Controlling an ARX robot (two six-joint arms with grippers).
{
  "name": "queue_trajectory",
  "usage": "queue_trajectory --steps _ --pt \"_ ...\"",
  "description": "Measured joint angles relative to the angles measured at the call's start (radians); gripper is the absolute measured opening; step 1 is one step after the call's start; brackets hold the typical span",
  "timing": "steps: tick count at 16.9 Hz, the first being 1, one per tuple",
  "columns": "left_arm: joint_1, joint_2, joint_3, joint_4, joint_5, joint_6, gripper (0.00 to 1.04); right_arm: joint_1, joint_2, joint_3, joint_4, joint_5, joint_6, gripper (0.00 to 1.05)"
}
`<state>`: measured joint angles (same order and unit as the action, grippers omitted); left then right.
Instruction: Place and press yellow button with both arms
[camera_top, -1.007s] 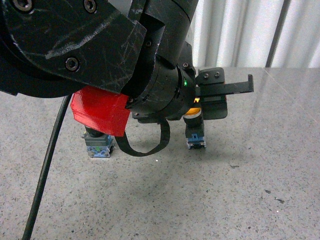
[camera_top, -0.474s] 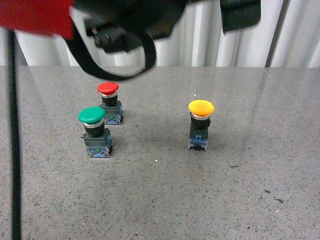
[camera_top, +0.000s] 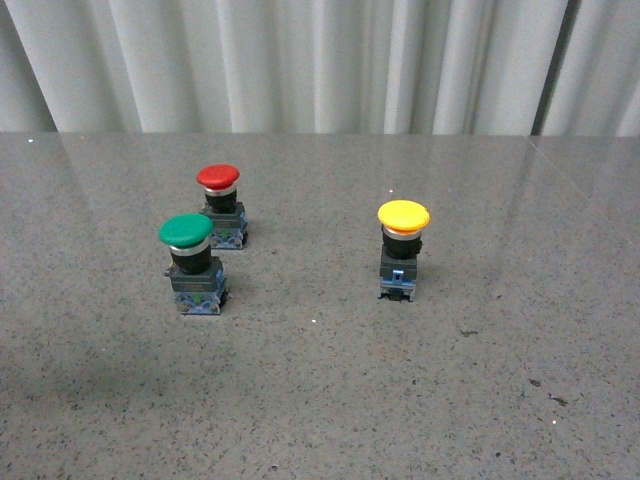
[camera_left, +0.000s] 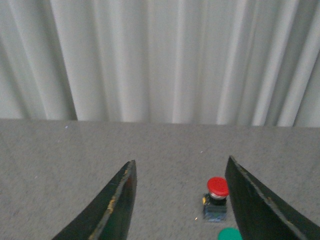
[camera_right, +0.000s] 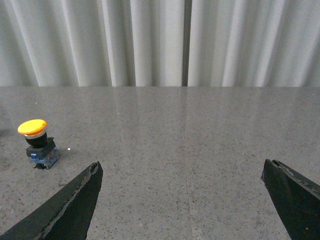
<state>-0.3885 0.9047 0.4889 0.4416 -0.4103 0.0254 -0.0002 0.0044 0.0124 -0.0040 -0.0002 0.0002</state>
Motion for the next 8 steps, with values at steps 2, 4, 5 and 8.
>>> queue_trajectory --steps 2,4,5,8 --pt "0.045 -0.058 -0.084 0.011 0.05 -0.012 0.45 0.0 0.0 0.0 0.0 -0.001 0.0 0.98" --pt "0.108 -0.126 -0.189 0.017 0.13 -0.018 0.21 0.0 0.0 0.0 0.0 0.0 0.0 0.98" --pt "0.155 -0.188 -0.242 0.023 0.173 -0.022 0.04 0.0 0.0 0.0 0.0 0.0 0.0 0.98" --pt "0.222 -0.276 -0.32 0.009 0.237 -0.022 0.04 0.0 0.0 0.0 0.0 0.0 0.0 0.98"
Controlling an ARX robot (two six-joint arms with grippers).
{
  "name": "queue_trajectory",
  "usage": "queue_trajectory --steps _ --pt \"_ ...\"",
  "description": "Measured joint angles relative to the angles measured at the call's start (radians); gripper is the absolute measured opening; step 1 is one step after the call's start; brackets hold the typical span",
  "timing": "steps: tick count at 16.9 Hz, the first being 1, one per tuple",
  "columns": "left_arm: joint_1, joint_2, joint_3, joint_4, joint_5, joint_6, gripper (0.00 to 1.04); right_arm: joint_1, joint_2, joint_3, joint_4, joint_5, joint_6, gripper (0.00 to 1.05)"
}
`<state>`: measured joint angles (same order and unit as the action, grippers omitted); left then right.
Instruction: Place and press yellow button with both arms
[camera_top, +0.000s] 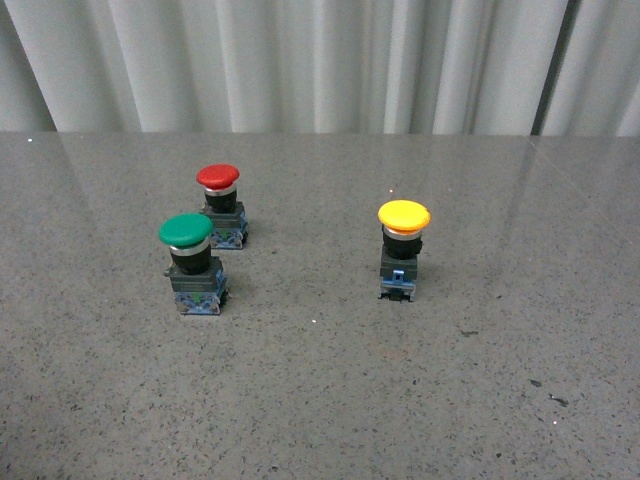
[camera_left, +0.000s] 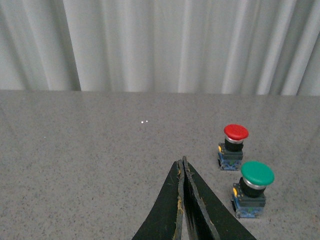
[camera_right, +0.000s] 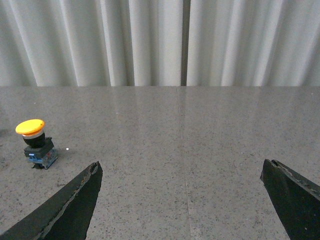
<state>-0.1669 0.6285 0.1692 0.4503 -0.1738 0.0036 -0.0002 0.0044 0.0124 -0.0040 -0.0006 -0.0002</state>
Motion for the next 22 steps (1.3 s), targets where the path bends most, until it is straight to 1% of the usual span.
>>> queue_trajectory --steps 2,5,6,7,8,9,13,15,22 --pt "0.029 -0.053 -0.035 -0.016 0.037 0.0 0.04 0.0 0.0 0.0 0.0 0.0 0.0 0.98" --pt "0.064 -0.116 -0.069 -0.044 0.066 0.0 0.04 0.0 0.0 0.0 0.0 0.0 0.0 0.98" --pt "0.114 -0.145 -0.08 -0.063 0.131 0.0 0.04 0.0 0.0 0.0 0.0 0.0 0.0 0.98" --pt "0.165 -0.171 -0.094 -0.077 0.167 0.0 0.04 0.0 0.0 0.0 0.0 0.0 0.0 0.98" --pt "0.173 -0.195 -0.102 -0.09 0.159 -0.002 0.04 0.0 0.0 0.0 0.0 0.0 0.0 0.98" --pt "0.168 -0.224 -0.11 -0.107 0.173 -0.002 0.04 0.0 0.0 0.0 0.0 0.0 0.0 0.98" --pt "0.166 -0.299 -0.13 -0.162 0.174 -0.002 0.04 0.0 0.0 0.0 0.0 0.0 0.0 0.98" --pt "0.166 -0.326 -0.156 -0.157 0.174 -0.002 0.04 0.0 0.0 0.0 0.0 0.0 0.0 0.98" --pt "0.166 -0.43 -0.156 -0.254 0.174 -0.002 0.04 0.0 0.0 0.0 0.0 0.0 0.0 0.98"
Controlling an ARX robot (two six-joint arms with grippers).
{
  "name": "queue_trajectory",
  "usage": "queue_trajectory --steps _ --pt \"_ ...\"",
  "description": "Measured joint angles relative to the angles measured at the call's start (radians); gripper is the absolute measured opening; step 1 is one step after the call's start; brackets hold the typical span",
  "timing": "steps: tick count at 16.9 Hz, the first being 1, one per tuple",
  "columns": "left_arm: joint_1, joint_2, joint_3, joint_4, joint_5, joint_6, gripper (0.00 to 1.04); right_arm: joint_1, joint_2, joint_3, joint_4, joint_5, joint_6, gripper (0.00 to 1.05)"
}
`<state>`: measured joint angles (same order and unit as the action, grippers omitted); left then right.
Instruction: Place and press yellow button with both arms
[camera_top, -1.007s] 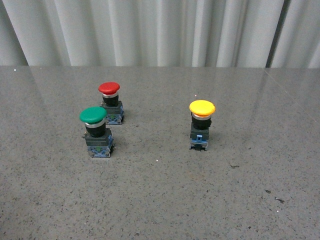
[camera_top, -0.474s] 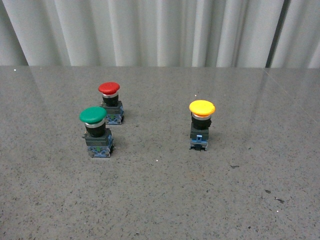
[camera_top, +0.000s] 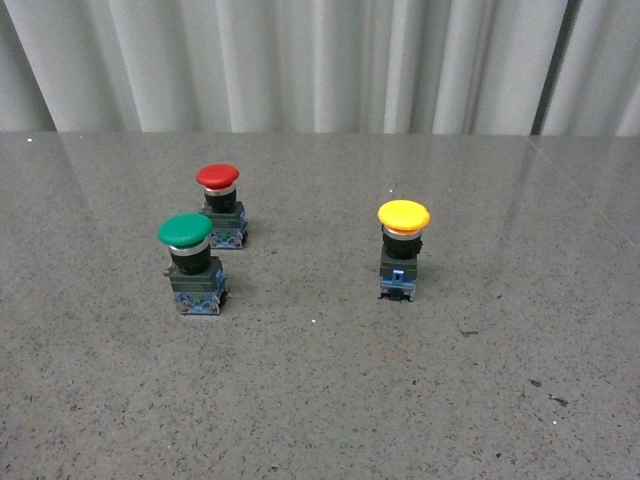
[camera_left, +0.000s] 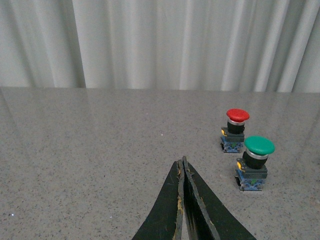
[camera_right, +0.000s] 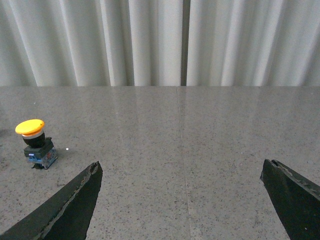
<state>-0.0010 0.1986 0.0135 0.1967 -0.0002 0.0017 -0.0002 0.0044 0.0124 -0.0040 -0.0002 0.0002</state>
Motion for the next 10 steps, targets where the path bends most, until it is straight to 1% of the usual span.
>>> queue_trajectory --steps 3,4,5,6,10 --pt "0.0 -0.04 0.0 -0.044 0.0 0.0 0.04 0.0 0.0 0.0 0.0 0.0 0.0 0.98" --pt "0.0 -0.145 0.001 -0.202 0.002 0.0 0.04 0.0 0.0 0.0 0.0 0.0 0.0 0.98" --pt "0.0 -0.189 0.001 -0.196 0.0 0.0 0.04 0.0 0.0 0.0 0.0 0.0 0.0 0.98" --pt "0.0 -0.188 0.005 -0.181 -0.002 0.0 0.04 0.0 0.0 0.0 0.0 0.0 0.0 0.98" --pt "0.0 -0.188 0.001 -0.202 0.0 -0.001 0.04 0.0 0.0 0.0 0.001 0.0 0.0 0.98"
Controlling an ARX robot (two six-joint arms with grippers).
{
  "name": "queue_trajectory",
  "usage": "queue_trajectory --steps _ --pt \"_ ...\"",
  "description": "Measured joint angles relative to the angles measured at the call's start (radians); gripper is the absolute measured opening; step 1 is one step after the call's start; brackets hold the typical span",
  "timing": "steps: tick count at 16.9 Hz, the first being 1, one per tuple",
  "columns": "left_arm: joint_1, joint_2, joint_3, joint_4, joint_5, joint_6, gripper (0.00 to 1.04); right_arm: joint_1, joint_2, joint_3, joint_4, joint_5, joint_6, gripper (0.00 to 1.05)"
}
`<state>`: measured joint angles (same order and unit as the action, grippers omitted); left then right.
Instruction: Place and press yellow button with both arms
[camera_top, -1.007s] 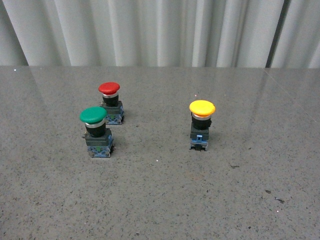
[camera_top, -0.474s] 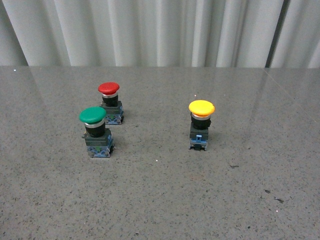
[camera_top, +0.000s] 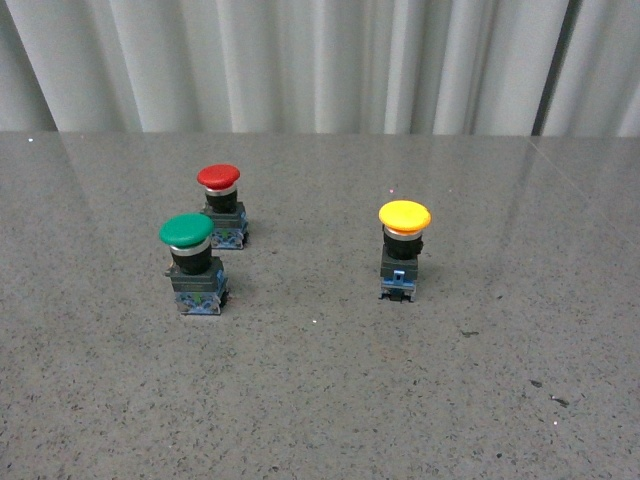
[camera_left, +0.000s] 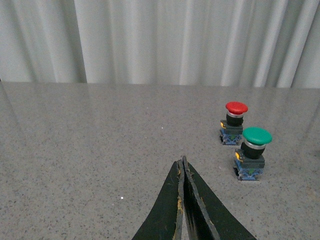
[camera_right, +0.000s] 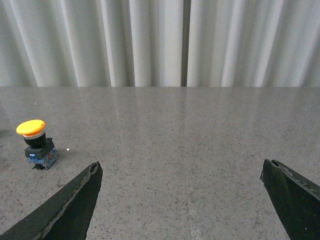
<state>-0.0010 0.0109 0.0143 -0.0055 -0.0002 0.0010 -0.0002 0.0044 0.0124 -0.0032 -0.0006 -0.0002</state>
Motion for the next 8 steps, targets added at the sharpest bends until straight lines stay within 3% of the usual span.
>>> queue_trajectory --steps 5,8 --pt "0.0 0.0 0.0 0.002 0.0 0.0 0.04 0.0 0.0 0.0 0.0 0.0 0.0 0.98" --pt "0.0 0.0 0.0 0.002 0.0 0.0 0.38 0.0 0.0 0.0 0.0 0.0 0.0 0.98"
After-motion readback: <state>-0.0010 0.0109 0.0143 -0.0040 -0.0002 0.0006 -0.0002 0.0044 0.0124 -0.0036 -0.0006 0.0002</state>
